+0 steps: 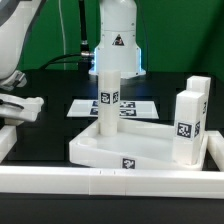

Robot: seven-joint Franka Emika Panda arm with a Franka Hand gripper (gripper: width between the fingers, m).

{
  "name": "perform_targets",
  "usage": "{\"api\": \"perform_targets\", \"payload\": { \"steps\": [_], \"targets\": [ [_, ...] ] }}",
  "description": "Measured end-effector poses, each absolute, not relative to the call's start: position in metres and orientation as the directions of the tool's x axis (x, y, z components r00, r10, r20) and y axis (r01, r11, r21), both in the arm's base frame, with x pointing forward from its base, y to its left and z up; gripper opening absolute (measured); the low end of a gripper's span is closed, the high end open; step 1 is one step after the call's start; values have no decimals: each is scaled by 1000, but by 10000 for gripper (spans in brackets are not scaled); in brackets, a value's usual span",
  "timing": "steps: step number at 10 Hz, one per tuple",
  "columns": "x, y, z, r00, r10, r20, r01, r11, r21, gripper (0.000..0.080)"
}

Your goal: Assemble desk

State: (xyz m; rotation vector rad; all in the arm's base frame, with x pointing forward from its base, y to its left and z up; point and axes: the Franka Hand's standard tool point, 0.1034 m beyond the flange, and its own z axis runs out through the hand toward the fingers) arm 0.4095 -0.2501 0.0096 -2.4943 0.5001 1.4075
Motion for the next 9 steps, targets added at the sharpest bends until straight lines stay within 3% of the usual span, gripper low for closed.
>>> {"api": "perform_targets", "payload": {
  "steps": [1,2,5,6,8,9],
  "targets": [
    [410,-249,9,480,-178,-859,-403,-915,-36,384],
    [410,-248,9,480,-176,-859,-401,-915,-36,287],
    [413,-247,12,486,-175,-856,-397,-917,-38,287],
    [417,-246,18,494,-173,-852,-395,-918,-42,287],
    [433,-233,46,513,-173,-841,-389,-920,-48,287],
    [442,-222,62,514,-198,-835,-399,-916,-28,287]
  ]
}}
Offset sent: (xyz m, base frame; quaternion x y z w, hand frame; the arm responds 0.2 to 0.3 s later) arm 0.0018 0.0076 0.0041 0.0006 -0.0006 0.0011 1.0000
